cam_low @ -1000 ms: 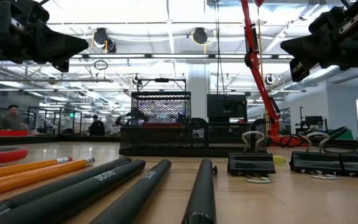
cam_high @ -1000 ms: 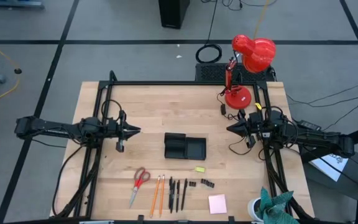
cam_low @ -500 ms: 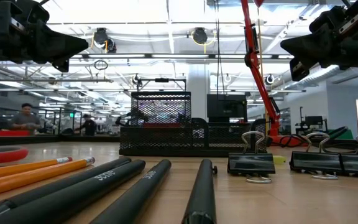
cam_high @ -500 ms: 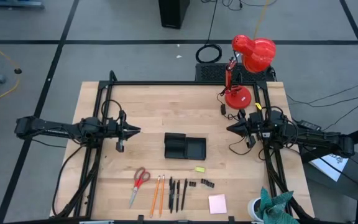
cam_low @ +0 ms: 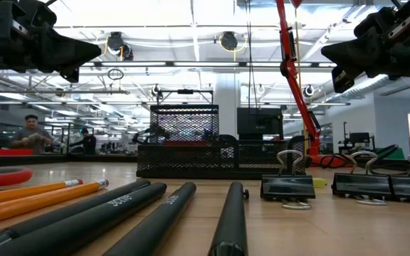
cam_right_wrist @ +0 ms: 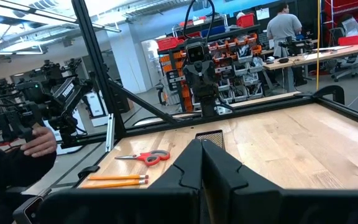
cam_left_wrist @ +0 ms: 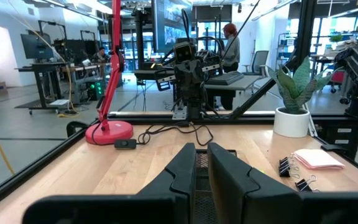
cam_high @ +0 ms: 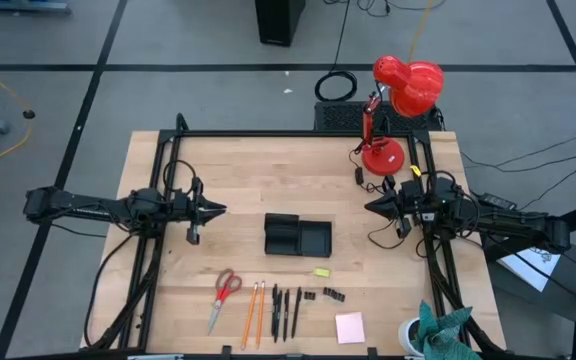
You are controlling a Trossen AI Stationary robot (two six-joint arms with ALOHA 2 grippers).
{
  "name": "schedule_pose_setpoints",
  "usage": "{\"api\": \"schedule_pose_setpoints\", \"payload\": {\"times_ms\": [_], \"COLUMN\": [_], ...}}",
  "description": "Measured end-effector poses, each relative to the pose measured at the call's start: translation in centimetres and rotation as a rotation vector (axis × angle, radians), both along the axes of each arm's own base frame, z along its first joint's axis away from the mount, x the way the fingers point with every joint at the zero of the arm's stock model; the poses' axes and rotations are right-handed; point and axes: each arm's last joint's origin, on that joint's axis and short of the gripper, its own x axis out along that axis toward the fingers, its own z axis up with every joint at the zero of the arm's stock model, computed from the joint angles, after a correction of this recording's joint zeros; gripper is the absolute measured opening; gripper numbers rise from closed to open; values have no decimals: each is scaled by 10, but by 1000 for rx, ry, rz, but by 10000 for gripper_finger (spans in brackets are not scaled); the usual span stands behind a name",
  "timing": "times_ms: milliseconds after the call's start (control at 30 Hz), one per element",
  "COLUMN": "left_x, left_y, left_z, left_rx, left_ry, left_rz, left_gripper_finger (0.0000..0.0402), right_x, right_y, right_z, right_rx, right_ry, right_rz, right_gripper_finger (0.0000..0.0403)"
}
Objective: Pick and place office supplies into organizer
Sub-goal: Put the black binder clip into the black desk organizer
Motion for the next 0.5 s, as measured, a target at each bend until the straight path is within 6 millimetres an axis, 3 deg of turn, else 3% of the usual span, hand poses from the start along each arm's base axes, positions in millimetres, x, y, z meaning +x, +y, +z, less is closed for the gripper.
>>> {"api": "schedule_pose_setpoints", "payload": {"times_ms": [500], "left_x": [0], "left_y": [0], "left_z": [4], "left_rx": [6], "left_ry": [-37], "left_rz": [1], "left_gripper_finger": [49], "right_x": [0], "right_y": [0], "right_z": [0], "right_rx": [6], "right_ry": [5], "right_rz": [1], "right_gripper_finger": [0]}}
